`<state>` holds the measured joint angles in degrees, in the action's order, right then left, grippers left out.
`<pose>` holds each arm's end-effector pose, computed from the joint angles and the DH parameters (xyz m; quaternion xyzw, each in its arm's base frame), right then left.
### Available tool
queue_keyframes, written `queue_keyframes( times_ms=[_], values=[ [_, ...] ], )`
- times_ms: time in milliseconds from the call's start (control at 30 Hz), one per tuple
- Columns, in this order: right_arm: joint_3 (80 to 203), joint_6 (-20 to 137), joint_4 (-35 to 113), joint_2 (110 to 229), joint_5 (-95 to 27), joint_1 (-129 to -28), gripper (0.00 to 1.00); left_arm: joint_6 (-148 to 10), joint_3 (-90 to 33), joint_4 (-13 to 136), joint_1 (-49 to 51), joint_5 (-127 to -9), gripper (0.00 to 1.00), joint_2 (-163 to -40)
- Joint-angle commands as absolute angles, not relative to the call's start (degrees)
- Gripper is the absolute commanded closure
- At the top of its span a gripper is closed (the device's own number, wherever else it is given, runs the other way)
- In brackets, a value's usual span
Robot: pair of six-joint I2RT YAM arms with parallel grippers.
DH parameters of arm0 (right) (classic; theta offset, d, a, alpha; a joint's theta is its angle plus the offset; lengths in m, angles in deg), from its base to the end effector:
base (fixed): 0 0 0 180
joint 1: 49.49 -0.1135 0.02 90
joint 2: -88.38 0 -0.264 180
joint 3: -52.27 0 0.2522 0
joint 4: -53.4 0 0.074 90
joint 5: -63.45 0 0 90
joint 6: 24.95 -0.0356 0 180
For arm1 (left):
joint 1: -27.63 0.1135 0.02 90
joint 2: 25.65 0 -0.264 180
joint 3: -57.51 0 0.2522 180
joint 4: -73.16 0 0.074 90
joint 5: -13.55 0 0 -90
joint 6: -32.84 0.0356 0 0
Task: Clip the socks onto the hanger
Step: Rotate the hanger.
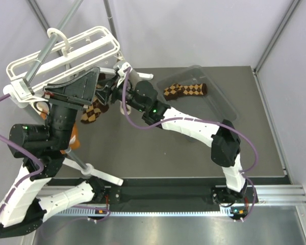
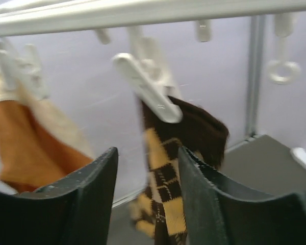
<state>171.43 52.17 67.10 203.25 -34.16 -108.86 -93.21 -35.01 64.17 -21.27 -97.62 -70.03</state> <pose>0.2438 0.4210 0.4056 -0.2808 0.5178 0.5074 0.6290 0.0641 -0.0539 0.5537 -0.1176 0.4379 -0.5413 0.7081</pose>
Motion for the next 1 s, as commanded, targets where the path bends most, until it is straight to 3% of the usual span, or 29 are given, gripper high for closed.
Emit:
queue_keyframes(
  times_ms=[0,167,533,833,967],
  values=[
    [175.19,55.21,72.16,204.92,-22.70,-107.33,0.52,-93.72,-34.56,64.51,-21.41,-97.81,0.36,-70.21],
    [178.70,52.92,70.94,207.82,-22.68,-102.32,0.60,-93.28,-33.60,62.30,-21.50,-99.21,0.36,-69.16],
    [184.33,57.40,59.51,208.98,-31.73,-94.93,0.60,-86.70,-35.53,57.47,-21.41,-101.15,0.37,-70.04],
    [176.96,61.26,43.25,194.68,-37.18,-96.77,0.34,-80.63,-40.80,57.46,-21.41,-97.12,0.36,-76.18],
    [167.39,60.66,46.13,187.45,-39.70,-98.62,0.16,-80.71,-41.59,58.60,-21.41,-96.40,0.36,-77.60]
  ],
)
